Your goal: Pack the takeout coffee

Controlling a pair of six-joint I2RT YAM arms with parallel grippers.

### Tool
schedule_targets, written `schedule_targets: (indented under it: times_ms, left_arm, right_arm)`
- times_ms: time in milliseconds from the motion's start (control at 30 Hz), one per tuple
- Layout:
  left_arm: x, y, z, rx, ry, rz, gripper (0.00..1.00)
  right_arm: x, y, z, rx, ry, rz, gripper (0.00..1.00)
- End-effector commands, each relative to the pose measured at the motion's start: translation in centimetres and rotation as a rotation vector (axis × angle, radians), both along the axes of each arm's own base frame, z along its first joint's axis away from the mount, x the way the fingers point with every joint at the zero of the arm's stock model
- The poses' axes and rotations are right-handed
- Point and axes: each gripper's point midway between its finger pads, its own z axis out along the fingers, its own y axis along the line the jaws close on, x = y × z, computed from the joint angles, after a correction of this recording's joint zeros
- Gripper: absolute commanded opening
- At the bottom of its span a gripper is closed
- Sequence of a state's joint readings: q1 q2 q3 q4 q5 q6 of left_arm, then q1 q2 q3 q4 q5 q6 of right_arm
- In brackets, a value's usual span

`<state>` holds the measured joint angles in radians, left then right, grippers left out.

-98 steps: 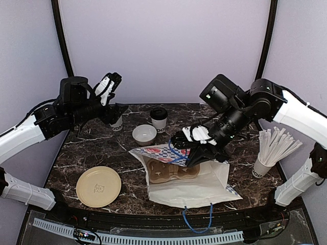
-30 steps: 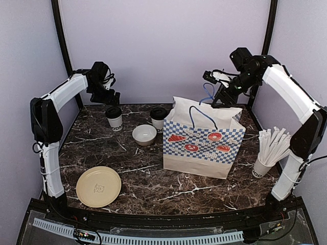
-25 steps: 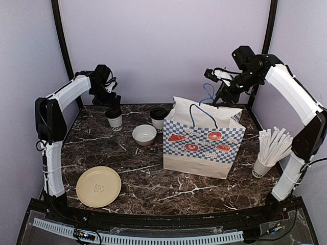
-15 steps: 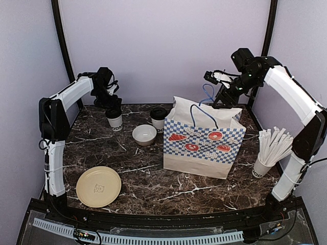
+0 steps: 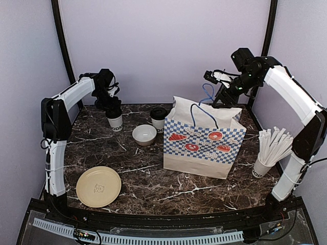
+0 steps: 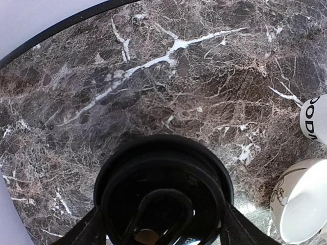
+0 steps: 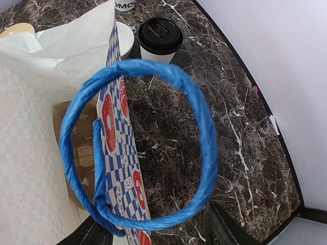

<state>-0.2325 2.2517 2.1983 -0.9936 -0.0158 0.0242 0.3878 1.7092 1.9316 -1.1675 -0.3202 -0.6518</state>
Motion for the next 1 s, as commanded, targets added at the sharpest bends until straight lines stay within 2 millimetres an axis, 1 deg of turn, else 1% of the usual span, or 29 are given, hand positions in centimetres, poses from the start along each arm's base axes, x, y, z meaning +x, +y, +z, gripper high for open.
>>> schedule_targets:
  times_ms: [0,100,133,167,200,233,267,300,333,367,400,433,467,500,533,567,600,633,667,700,733,767,800,833,867,900,933,967]
  left_arm:
    - [-0.4,0.3,2.1,-0.011,-0.006,-0.003,0.66]
    - [-1.3,-0.6,4.3,-0.063,-0.02,-0.018,0.64]
    - [-1.7,-0.8,5.8,-0.079,-0.046,-0.025,0.64]
    - [-2.1,-1.1,6.2,-0.084,-0.05,-0.034,0.64]
    - [-2.7,-1.3,8.1,-0.103,-0.085,-0.045,0.64]
    - [-3.3,-1.8,8.4,-0.109,-0.085,-0.059,0.64]
    - [-4.1,-2.3,10.5,-0.135,-0.128,-0.075,0.64]
    - [-5.0,-2.8,10.5,-0.143,-0.12,-0.093,0.64]
    - [-6.0,-3.3,12.8,-0.171,-0.168,-0.113,0.64]
    - [-7.1,-4.0,12.5,-0.173,-0.156,-0.136,0.64]
    - [-8.4,-4.3,14.8,-0.195,-0.209,-0.159,0.64]
    - [-10.4,-5.1,15.7,-0.202,-0.224,-0.204,0.64]
    - [-11.4,-5.8,16.2,-0.218,-0.238,-0.235,0.65]
    - [-13.6,-6.7,16.5,-0.222,-0.239,-0.279,0.65]
    - [-14.7,-6.9,16.4,-0.222,-0.224,-0.296,0.65]
    - [-16.4,-7.5,16.3,-0.222,-0.212,-0.325,0.65]
    - [-17.4,-7.7,16.0,-0.213,-0.197,-0.335,0.65]
    - [-19.1,-8.2,15.6,-0.212,-0.184,-0.364,0.64]
    - [-20.2,-8.8,14.2,-0.212,-0.152,-0.392,0.64]
    - [-21.9,-9.8,14.7,-0.229,-0.164,-0.444,0.64]
    - [-23.0,-10.4,13.4,-0.231,-0.136,-0.479,0.64]
    - [-24.8,-11.6,13.8,-0.243,-0.146,-0.539,0.63]
    - [-26.6,-13.1,12.8,-0.245,-0.13,-0.606,0.63]
    - [-27.7,-13.5,13.0,-0.257,-0.141,-0.639,0.63]
    - [-29.3,-14.9,12.3,-0.266,-0.135,-0.699,0.63]
    - [-30.0,-15.8,12.9,-0.293,-0.169,-0.733,0.63]
    - [-31.6,-16.8,12.0,-0.297,-0.154,-0.782,0.63]
    - [-31.8,-17.5,12.6,-0.316,-0.193,-0.801,0.63]
  right_arm:
    - [0.6,0.5,0.2,0.018,-0.017,-0.004,0.6]
    - [0.7,0.4,0.2,0.016,-0.019,-0.007,0.6]
    - [0.7,0.4,0.2,0.016,-0.018,-0.009,0.6]
    - [0.7,0.4,0.2,0.016,-0.018,-0.01,0.61]
    - [0.8,0.4,0.2,0.017,-0.018,-0.011,0.6]
    - [0.8,0.5,0.3,0.02,-0.021,-0.011,0.6]
    - [0.8,0.5,0.4,0.022,-0.022,-0.012,0.6]
    - [0.8,0.5,0.4,0.025,-0.019,-0.013,0.6]
    - [0.7,0.6,0.5,0.029,-0.018,-0.012,0.6]
    - [0.7,0.6,0.5,0.031,-0.014,-0.012,0.6]
    - [0.6,0.6,0.5,0.033,-0.012,-0.01,0.6]
    - [0.6,0.6,0.5,0.033,-0.012,-0.01,0.6]
    - [0.5,0.6,0.4,0.033,-0.009,-0.01,0.6]
    - [0.5,0.6,0.4,0.034,-0.009,-0.01,0.6]
    - [0.6,0.6,0.3,0.031,-0.01,-0.012,0.6]
    - [0.6,0.6,0.3,0.028,-0.01,-0.014,0.6]
    - [0.7,0.5,0.3,0.025,-0.011,-0.017,0.6]
    - [0.8,0.5,0.2,0.022,-0.012,-0.019,0.6]
    - [0.9,0.4,0.1,0.019,-0.013,-0.023,0.6]
    - [1.0,0.4,0.0,0.018,-0.014,-0.027,0.6]
    - [1.0,0.4,-0.1,0.019,-0.009,-0.028,0.6]
    - [0.9,0.5,-0.2,0.021,-0.001,-0.028,0.6]
    - [1.0,0.5,-0.2,0.023,0.004,-0.031,0.6]
    - [1.0,0.6,-0.3,0.024,0.011,-0.032,0.6]
    - [0.9,0.6,-0.2,0.027,0.014,-0.032,0.6]
    - [0.9,0.6,-0.2,0.028,0.018,-0.034,0.6]
    - [1.0,0.7,-0.2,0.03,0.019,-0.035,0.6]
    - [0.9,0.7,-0.2,0.03,0.021,-0.034,0.6]
